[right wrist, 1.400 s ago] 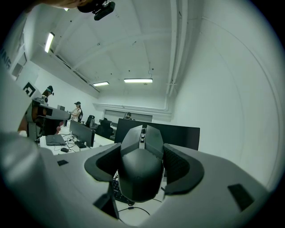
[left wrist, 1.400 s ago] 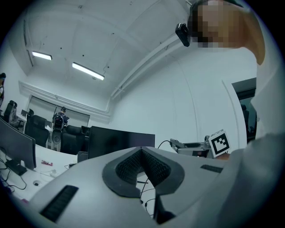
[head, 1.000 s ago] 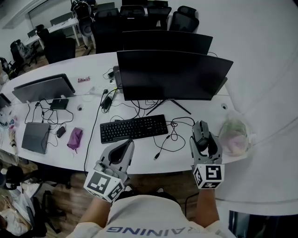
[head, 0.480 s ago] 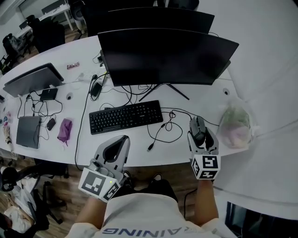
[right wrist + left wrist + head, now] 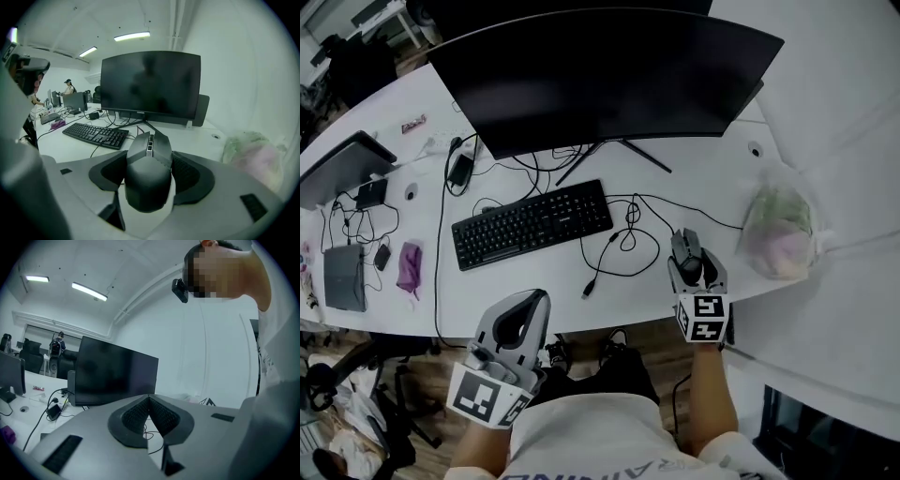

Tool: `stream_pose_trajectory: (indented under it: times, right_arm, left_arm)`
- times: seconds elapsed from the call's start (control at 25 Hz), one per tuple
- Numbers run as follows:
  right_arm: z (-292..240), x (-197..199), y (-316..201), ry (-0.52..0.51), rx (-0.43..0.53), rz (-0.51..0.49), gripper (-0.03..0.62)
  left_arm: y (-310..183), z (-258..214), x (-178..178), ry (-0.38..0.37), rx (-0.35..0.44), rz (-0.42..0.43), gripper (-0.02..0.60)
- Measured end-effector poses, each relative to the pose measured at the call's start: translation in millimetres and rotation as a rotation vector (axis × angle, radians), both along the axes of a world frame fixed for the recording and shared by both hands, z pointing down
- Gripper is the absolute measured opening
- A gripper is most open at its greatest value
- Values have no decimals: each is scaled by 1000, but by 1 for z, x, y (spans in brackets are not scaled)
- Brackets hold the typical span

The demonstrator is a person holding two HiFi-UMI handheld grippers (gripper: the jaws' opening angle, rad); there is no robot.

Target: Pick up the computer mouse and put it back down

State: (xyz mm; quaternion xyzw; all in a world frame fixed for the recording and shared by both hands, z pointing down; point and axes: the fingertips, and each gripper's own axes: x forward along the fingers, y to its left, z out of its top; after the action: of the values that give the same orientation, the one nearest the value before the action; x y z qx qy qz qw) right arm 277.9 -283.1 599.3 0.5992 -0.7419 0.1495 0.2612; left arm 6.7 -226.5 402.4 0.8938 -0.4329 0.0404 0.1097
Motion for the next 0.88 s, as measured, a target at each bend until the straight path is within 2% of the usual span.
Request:
stream_pose_trajectory:
  times: [0.48,0.88]
  right_arm:
    - [85,19,12,11,-161,14,301]
    - [112,25,20,-1,-207,30,301]
  left_arm:
    - [-8,39,15,-29,-85,1,8]
    - [5,58,21,-36,-138,9,8]
